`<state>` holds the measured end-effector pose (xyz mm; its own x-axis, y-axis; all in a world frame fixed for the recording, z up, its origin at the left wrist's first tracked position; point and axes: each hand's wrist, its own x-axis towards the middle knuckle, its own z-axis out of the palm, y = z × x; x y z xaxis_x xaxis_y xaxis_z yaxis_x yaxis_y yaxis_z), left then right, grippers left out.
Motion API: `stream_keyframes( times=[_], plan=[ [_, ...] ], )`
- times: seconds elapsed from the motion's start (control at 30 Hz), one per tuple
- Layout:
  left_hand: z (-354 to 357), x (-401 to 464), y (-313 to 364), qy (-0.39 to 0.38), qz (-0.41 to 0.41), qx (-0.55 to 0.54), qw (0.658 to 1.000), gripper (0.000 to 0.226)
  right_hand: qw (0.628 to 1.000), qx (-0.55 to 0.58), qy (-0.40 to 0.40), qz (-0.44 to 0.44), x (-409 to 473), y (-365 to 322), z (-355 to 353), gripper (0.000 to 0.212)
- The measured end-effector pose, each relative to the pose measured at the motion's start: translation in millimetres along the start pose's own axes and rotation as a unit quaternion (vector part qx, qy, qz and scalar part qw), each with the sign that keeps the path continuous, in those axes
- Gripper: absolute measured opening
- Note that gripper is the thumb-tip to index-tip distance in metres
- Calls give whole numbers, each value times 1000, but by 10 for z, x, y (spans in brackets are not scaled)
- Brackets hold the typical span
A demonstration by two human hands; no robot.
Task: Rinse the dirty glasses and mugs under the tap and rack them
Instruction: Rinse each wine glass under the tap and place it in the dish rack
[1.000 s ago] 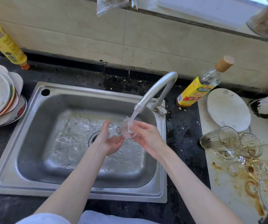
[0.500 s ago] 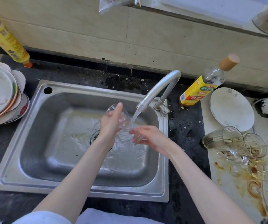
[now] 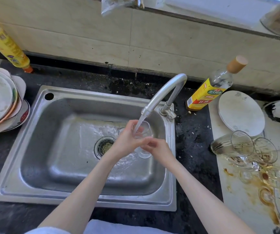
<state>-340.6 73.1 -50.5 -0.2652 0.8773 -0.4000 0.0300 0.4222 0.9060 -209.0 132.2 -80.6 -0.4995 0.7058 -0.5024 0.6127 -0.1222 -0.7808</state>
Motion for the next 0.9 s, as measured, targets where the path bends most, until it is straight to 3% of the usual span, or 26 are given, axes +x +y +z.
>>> stream_keyframes(
  times=[0.07, 0.13, 0.2, 0.27, 0.37, 0.5, 0.9],
  plan=[
    [23, -31, -12, 8, 19, 45, 999, 56, 999, 43, 5, 30, 41, 38, -66, 20],
    [27, -70, -38, 30, 34, 83, 996, 58, 990, 92, 78, 72, 91, 56, -179, 23],
    [7, -108, -63, 50, 39, 88, 994, 59, 977, 48, 194, 71, 143, 72, -324, 22],
    [-11, -138, -58, 55, 42, 79, 994, 57, 965, -33, 257, 46, 194, 39, -454, 33],
    [-15, -146, -40, 56, 41, 80, 994, 57, 958, -144, 246, -28, 301, -25, -580, 50],
    [-22, -139, -8, 61, 42, 88, 993, 56, 938, -254, 227, -70, 411, -73, -639, 45],
    [-94, -137, 80, 64, 47, 102, 992, 56, 944, -241, 212, -72, 444, -37, -858, 40]
  ],
)
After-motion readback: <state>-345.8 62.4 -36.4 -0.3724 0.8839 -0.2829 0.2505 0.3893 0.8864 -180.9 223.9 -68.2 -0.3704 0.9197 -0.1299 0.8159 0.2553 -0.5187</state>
